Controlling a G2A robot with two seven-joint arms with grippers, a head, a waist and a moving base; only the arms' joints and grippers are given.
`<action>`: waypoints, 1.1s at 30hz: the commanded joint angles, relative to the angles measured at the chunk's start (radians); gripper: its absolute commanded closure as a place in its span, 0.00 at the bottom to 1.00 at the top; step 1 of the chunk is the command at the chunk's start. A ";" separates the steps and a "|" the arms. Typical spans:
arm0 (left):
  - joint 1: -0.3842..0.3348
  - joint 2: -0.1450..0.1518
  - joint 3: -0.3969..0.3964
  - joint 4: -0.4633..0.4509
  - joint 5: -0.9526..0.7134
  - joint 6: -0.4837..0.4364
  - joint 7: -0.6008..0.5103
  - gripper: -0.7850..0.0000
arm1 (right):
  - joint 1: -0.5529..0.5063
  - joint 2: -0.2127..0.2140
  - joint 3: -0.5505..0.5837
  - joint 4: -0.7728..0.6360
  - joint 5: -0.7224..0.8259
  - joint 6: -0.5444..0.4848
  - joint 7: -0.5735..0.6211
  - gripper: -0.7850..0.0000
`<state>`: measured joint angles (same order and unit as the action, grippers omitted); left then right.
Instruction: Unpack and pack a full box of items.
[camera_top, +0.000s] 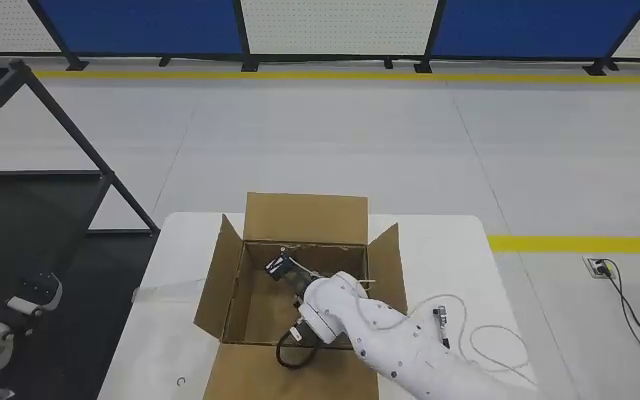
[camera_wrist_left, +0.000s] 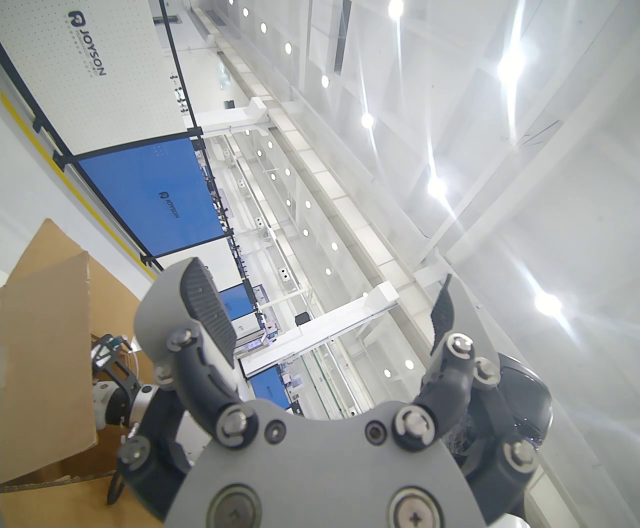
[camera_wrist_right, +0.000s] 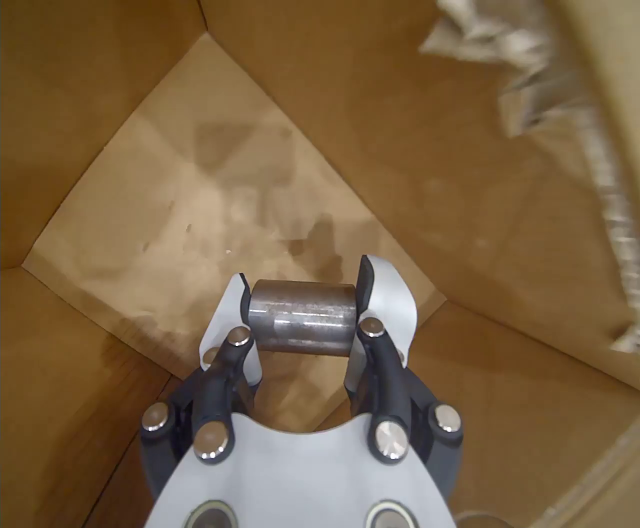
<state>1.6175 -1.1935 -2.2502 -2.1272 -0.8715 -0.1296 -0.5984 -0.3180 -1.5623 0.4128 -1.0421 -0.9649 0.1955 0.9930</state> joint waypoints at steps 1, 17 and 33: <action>0.000 0.000 0.000 0.000 0.000 0.000 0.000 0.00 | 0.012 -0.022 -0.005 0.050 0.021 -0.016 0.002 0.95; 0.000 0.000 0.000 0.000 0.000 0.000 0.000 0.00 | 0.050 -0.123 0.006 0.248 0.056 -0.069 -0.032 0.65; 0.000 0.000 0.000 0.000 0.000 0.000 0.000 0.00 | -0.011 -0.094 0.101 0.099 -0.044 -0.018 -0.012 0.12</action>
<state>1.6175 -1.1935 -2.2502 -2.1272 -0.8715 -0.1296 -0.5984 -0.3185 -1.6642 0.5027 -0.9091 -0.9925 0.1677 0.9736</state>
